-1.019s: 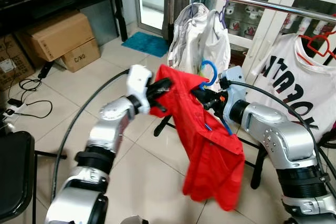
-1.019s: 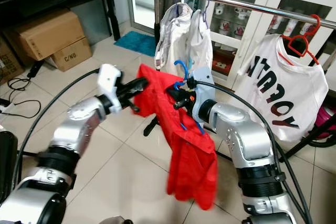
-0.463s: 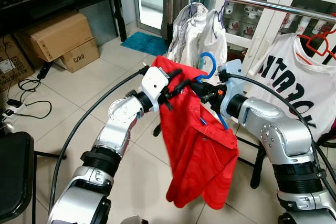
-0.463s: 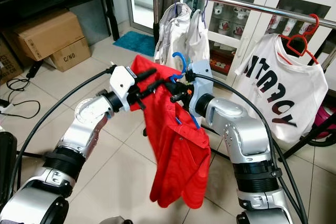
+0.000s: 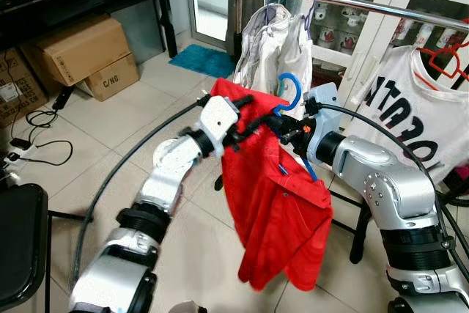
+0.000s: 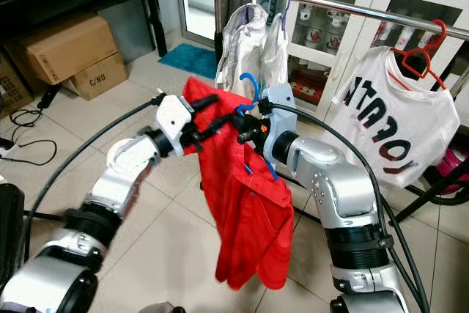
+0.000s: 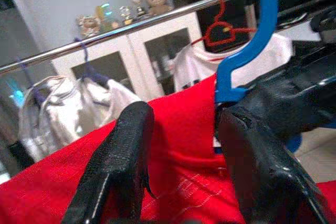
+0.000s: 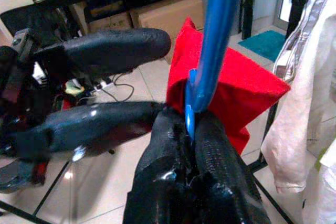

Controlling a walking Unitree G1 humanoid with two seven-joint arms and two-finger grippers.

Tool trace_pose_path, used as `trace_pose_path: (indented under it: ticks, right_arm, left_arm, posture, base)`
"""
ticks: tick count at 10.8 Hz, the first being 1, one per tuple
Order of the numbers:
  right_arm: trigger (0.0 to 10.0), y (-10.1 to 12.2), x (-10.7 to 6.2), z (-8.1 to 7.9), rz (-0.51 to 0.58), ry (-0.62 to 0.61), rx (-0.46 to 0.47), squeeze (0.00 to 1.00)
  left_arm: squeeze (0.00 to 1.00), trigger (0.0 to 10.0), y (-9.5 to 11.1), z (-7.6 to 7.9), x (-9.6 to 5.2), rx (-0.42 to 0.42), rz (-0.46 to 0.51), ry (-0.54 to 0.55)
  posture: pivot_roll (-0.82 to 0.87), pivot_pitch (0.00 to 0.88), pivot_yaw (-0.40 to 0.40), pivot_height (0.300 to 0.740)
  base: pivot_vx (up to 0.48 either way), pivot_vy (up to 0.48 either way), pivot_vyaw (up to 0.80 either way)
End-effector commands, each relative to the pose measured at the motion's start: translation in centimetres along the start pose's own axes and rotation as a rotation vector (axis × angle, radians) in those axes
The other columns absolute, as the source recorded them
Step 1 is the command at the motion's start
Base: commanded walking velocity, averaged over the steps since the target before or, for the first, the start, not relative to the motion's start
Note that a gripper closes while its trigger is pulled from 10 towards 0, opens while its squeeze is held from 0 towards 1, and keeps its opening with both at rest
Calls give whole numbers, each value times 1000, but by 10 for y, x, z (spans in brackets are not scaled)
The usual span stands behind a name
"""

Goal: Hang hanger

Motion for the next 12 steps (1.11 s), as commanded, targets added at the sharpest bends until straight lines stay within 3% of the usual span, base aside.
trace_pose_path:
  ticks: [1,4,5,7,8,9,12]
  right_arm:
    - [10000,14,1,-7,44,32,-15,0]
    - [10000,15,0,-9,47,39,-16,0]
    - [10000,15,0,-10,49,46,-18,0]
    - [10000,16,0,-11,52,52,-20,0]
    - [10000,17,0,-11,55,54,-21,0]
    - [10000,18,0,-11,56,54,-21,0]
    - [10000,18,0,-11,56,55,-23,0]
  left_arm:
    - [0,10000,11,6,7,11,50,-50]
    - [0,10000,3,5,11,14,9,-44]
    - [0,10000,-10,0,10,5,-71,-37]
    - [0,10000,-18,-2,9,-14,-123,-41]
    - [0,4039,-21,-9,9,-59,-132,3]
    - [0,0,-20,-12,9,-92,-118,26]
    - [0,0,-18,-13,11,-108,-106,29]
  posture:
    - [-164,0,11,740]
    - [-167,0,15,740]
    - [-171,0,17,740]
    - [-172,0,17,740]
    - [-171,0,17,740]
    - [-170,0,17,740]
    - [-170,0,15,740]
  base:
    - [0,0,0]
    - [0,0,0]
    - [0,0,0]
    - [0,0,0]
    - [0,0,0]
    - [0,0,0]
    - [0,0,0]
Point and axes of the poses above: a point about 5 cm out from each wrist's last joint towards the gripper, its own x axis pointing out of the wrist towards the gripper, its own y axis along the axis of the wrist's last joint, z = x × y, the point moved 5 cm from there along x, pointing out of the wrist towards the gripper, and after that the axes turned 8 degrees about x, right-handed, at the moved point
